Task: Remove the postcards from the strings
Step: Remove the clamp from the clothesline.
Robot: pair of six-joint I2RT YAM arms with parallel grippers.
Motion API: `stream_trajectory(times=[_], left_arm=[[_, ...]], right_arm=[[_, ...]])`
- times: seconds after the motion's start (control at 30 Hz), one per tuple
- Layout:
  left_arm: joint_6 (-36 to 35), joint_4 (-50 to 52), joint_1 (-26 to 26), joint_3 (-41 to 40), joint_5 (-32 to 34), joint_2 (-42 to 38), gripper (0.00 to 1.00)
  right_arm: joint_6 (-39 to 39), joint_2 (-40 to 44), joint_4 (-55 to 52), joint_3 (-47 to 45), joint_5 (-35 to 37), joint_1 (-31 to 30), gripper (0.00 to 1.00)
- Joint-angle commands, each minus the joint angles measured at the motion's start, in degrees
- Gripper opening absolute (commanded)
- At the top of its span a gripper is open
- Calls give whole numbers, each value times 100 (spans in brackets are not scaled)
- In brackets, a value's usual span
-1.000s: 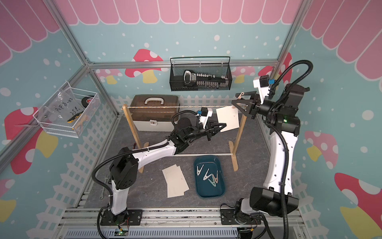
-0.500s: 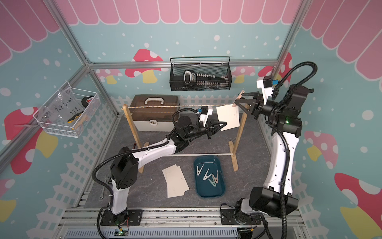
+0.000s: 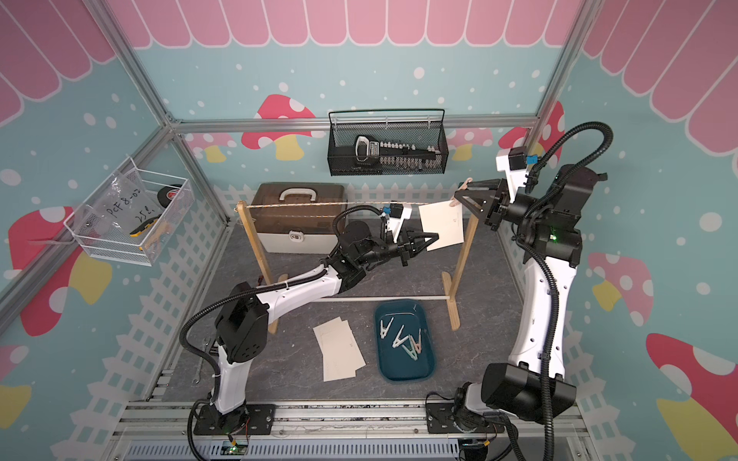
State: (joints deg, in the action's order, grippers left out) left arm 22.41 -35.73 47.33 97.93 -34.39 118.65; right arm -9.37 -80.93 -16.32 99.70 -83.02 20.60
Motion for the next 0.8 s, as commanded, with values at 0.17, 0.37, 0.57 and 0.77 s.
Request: stream_trajectory(times=[0.17,0.37,0.57,0.77], left_arm=[[107,190,-11,296,-131,181,0],[100,263,-13,297,-119,176,0],[92,355,-20,257,-89,154,0],[117,379,-31,137,-82,94,0]], right_arm=[[5,157,162,-27,-92,13,13],[-14,202,185,-64,32,6,8],[-443,260,630,-160,278,-21,3],[-623,358,892,-245,566,-47,0]])
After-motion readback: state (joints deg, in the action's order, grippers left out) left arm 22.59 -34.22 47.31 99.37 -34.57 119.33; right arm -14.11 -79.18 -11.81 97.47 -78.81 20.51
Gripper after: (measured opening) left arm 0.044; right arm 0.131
